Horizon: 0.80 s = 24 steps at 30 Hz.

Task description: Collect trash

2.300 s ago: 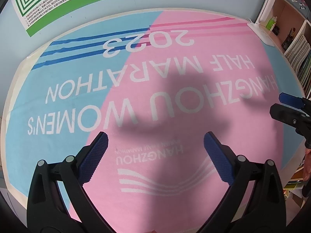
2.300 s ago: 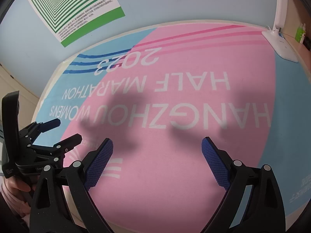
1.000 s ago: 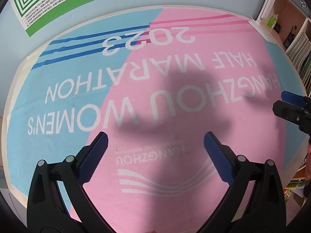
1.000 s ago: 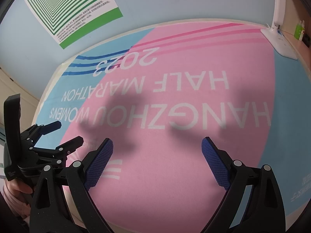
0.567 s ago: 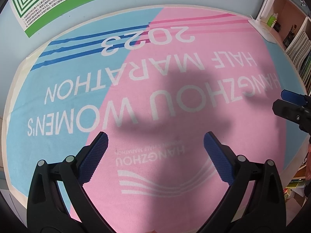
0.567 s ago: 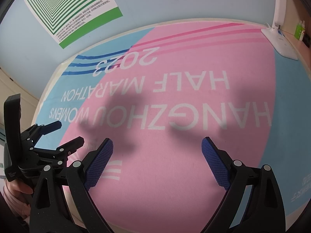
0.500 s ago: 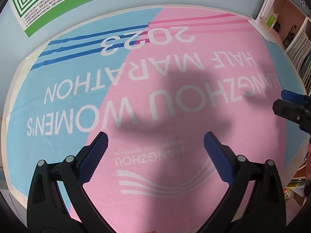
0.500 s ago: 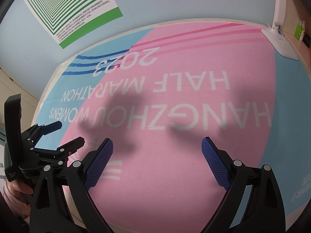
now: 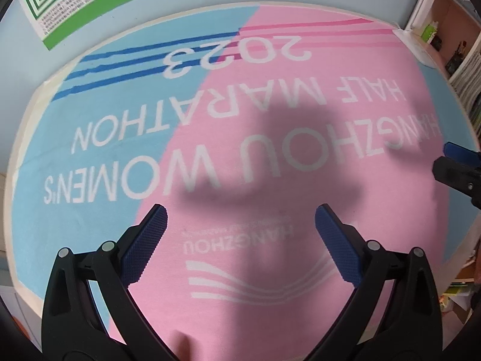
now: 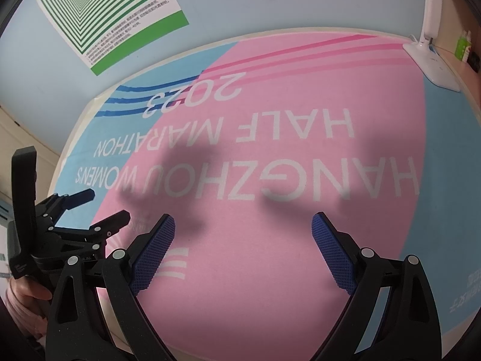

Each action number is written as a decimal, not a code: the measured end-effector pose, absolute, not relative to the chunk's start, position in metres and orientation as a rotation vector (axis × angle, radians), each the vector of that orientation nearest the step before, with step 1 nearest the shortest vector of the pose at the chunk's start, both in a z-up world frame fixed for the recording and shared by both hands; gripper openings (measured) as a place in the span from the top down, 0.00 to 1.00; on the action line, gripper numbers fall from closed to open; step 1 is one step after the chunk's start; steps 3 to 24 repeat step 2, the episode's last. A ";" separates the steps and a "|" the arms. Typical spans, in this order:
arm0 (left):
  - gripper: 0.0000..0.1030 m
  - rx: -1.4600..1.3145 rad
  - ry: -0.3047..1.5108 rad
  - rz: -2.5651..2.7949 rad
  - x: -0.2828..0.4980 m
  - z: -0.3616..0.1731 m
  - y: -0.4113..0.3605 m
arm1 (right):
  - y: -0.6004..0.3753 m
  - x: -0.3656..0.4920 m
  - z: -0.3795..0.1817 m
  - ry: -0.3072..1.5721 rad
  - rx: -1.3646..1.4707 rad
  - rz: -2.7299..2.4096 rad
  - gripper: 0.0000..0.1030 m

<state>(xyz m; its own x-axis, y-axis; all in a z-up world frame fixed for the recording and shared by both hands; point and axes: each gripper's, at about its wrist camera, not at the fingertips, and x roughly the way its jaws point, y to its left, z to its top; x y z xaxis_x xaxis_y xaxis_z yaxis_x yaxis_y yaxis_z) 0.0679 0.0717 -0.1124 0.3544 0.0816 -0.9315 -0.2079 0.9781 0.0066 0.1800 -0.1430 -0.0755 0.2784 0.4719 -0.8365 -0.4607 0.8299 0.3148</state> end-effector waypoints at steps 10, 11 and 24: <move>0.06 -0.110 1.197 0.190 0.068 -0.112 0.071 | -0.143 0.180 -0.077 1.127 0.014 0.624 0.11; 0.06 -0.110 1.197 0.190 0.068 -0.112 0.071 | -0.143 0.180 -0.077 1.127 0.014 0.624 0.11; 0.06 -0.110 1.197 0.190 0.068 -0.112 0.071 | -0.143 0.180 -0.077 1.127 0.014 0.624 0.11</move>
